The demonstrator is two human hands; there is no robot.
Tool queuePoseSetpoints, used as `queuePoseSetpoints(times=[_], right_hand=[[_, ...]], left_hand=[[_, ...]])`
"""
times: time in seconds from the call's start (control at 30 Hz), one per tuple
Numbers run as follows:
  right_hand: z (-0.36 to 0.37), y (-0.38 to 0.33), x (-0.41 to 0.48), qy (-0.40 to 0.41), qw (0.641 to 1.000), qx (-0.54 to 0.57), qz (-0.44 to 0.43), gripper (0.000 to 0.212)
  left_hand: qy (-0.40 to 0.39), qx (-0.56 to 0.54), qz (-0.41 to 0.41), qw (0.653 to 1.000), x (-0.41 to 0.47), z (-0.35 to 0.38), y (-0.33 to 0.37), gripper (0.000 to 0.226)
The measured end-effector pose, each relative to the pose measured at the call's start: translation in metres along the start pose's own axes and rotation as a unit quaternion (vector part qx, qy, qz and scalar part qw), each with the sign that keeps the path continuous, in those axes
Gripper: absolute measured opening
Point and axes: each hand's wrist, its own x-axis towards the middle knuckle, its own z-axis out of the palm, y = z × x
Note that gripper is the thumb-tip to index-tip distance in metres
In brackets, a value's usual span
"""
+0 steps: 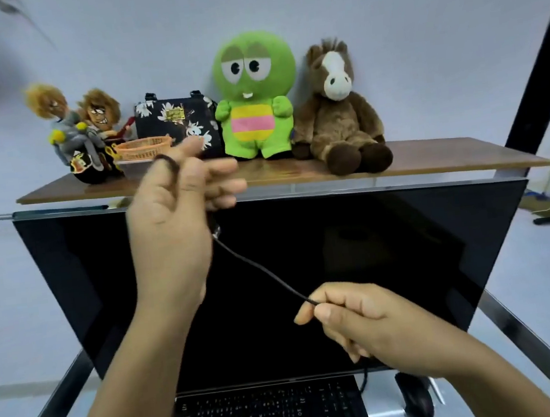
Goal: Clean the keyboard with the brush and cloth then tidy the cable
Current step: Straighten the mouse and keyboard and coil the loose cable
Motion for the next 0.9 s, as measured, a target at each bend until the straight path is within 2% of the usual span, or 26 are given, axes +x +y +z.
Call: queuePoseSetpoints(times=[0.03, 0.07, 0.1, 0.13, 0.17, 0.23, 0.27, 0.33, 0.4, 0.43, 0.47, 0.5, 0.53, 0.6, 0.67, 0.7, 0.73, 0.77, 0.8, 0.83, 0.9], right_hand=[[0.001, -0.005, 0.001, 0.006, 0.999, -0.037, -0.006, 0.022], [0.001, -0.011, 0.001, 0.017, 0.997, -0.077, -0.018, 0.021], [-0.001, -0.017, 0.002, 0.033, 0.992, -0.114, -0.035, 0.019], [-0.005, -0.024, 0.003, 0.053, 0.986, -0.146, -0.061, 0.018], [-0.009, -0.030, 0.004, 0.075, 0.978, -0.173, -0.089, 0.016], [-0.020, -0.040, 0.008, 0.119, 0.965, -0.193, -0.132, 0.012], [-0.025, -0.041, 0.010, 0.134, 0.962, -0.190, -0.142, 0.011], [-0.032, -0.041, 0.016, 0.158, 0.961, -0.172, -0.149, 0.008], [-0.031, -0.036, 0.023, 0.179, 0.959, -0.157, -0.152, 0.010], [-0.027, -0.032, 0.026, 0.182, 0.959, -0.156, -0.151, 0.012], [-0.021, -0.026, 0.031, 0.177, 0.960, -0.160, -0.144, 0.015], [-0.013, -0.020, 0.034, 0.164, 0.964, -0.167, -0.126, 0.017], [-0.004, -0.013, 0.038, 0.145, 0.968, -0.178, -0.104, 0.018], [0.016, -0.002, 0.040, 0.089, 0.969, -0.221, -0.062, 0.017], [0.033, 0.001, 0.037, 0.030, 0.957, -0.285, -0.043, 0.020], [0.037, -0.001, 0.034, 0.010, 0.949, -0.310, -0.047, 0.022], [0.038, -0.006, 0.031, 0.001, 0.943, -0.329, -0.058, 0.023], [0.033, -0.013, 0.028, 0.003, 0.936, -0.343, -0.077, 0.022], [0.026, -0.020, 0.027, 0.014, 0.930, -0.352, -0.102, 0.020], [0.017, -0.027, 0.026, 0.029, 0.925, -0.356, -0.129, 0.018], [-0.004, -0.038, 0.025, 0.065, 0.926, -0.334, -0.164, 0.016]], left_hand=[[-0.043, 0.140, 0.018, 0.989, -0.003, -0.003, -0.009, 0.021], [-0.103, 0.265, 0.024, 0.959, -0.010, -0.006, -0.018, 0.020], [-0.163, 0.345, 0.008, 0.924, -0.020, -0.009, -0.023, 0.017], [-0.214, 0.364, -0.030, 0.906, -0.031, -0.011, -0.026, 0.017], [-0.254, 0.333, -0.087, 0.904, -0.042, -0.012, -0.026, 0.026], [-0.307, 0.186, -0.224, 0.906, -0.064, -0.015, -0.019, 0.050], [-0.326, 0.090, -0.287, 0.896, -0.072, -0.018, -0.016, 0.057], [-0.352, -0.113, -0.362, 0.856, -0.083, -0.021, -0.004, 0.055], [-0.326, -0.305, -0.376, 0.812, -0.086, -0.019, 0.008, 0.044], [-0.291, -0.371, -0.367, 0.802, -0.084, -0.016, 0.015, 0.040], [-0.248, -0.407, -0.354, 0.805, -0.080, -0.011, 0.021, 0.038], [-0.194, -0.416, -0.333, 0.823, -0.073, -0.006, 0.025, 0.039], [-0.132, -0.395, -0.302, 0.857, -0.065, -0.001, 0.025, 0.038], [-0.039, -0.285, -0.213, 0.934, -0.046, 0.005, 0.018, 0.033], [-0.026, -0.072, -0.102, 0.992, -0.032, 0.001, 0.004, 0.028], [-0.054, 0.069, -0.057, 0.995, -0.029, -0.004, -0.004, 0.026], [-0.104, 0.198, -0.036, 0.974, -0.029, -0.010, -0.012, 0.025], [-0.168, 0.291, -0.045, 0.941, -0.034, -0.014, -0.018, 0.027], [-0.227, 0.338, -0.078, 0.910, -0.041, -0.017, -0.023, 0.031], [-0.272, 0.336, -0.125, 0.893, -0.050, -0.019, -0.025, 0.036], [-0.329, 0.218, -0.239, 0.887, -0.069, -0.021, -0.025, 0.049]])
